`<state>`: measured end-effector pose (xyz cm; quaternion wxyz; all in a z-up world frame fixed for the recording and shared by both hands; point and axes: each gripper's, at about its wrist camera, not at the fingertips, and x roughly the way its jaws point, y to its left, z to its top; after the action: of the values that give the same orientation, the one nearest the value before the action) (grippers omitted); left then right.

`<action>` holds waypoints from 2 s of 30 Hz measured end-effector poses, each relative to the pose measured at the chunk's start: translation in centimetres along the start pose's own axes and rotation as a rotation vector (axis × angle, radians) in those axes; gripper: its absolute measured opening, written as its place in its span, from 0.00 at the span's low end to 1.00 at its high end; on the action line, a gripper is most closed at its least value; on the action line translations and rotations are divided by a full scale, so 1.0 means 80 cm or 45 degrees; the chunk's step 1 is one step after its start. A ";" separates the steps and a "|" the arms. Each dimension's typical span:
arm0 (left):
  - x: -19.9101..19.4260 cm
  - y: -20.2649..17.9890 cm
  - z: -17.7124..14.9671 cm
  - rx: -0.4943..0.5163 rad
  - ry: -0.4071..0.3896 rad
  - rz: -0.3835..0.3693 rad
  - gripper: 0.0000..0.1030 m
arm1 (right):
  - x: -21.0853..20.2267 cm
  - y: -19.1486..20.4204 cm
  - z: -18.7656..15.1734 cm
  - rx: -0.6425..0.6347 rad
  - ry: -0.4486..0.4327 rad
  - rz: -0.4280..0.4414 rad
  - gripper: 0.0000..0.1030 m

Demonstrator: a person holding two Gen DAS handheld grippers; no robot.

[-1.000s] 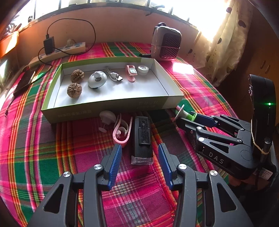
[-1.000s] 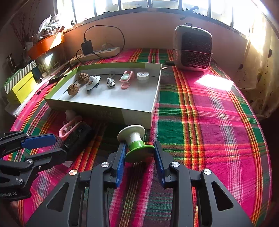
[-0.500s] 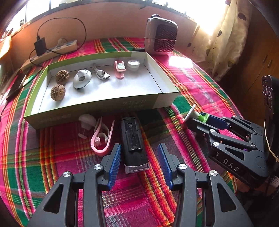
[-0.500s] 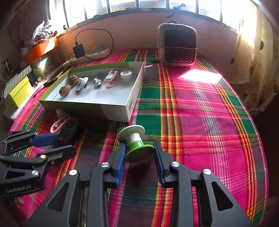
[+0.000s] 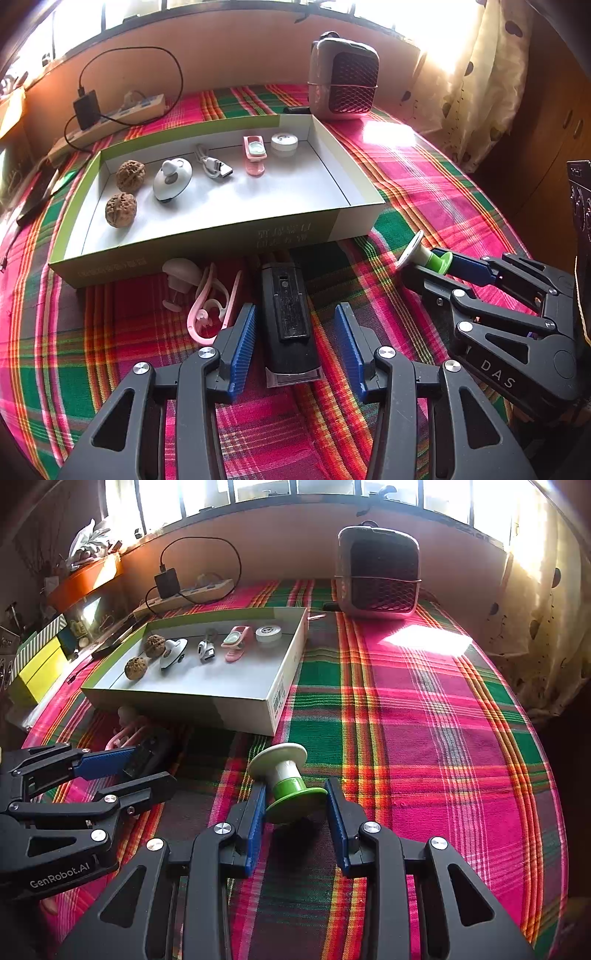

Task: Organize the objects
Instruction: 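Grasp the green-and-white spool with the right tool while left tool approaches the black device, then grasp the black rectangular device with the left tool while right tool holds the spool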

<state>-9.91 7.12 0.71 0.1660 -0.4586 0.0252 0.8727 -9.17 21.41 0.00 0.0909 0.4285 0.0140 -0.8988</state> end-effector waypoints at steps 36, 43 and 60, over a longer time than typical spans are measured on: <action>-0.002 0.001 -0.006 0.034 -0.049 0.065 0.24 | 0.001 0.004 -0.001 -0.015 0.012 -0.030 0.32; -0.002 0.001 -0.006 0.031 -0.048 0.064 0.24 | 0.002 0.005 -0.001 -0.017 0.012 -0.033 0.32; -0.004 0.002 -0.004 0.014 -0.049 0.051 0.24 | 0.002 0.005 -0.001 -0.028 0.014 -0.046 0.32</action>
<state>-9.55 6.78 0.76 0.1514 -0.4402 0.0361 0.8843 -9.12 20.99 -0.15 0.0793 0.4320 0.0320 -0.8978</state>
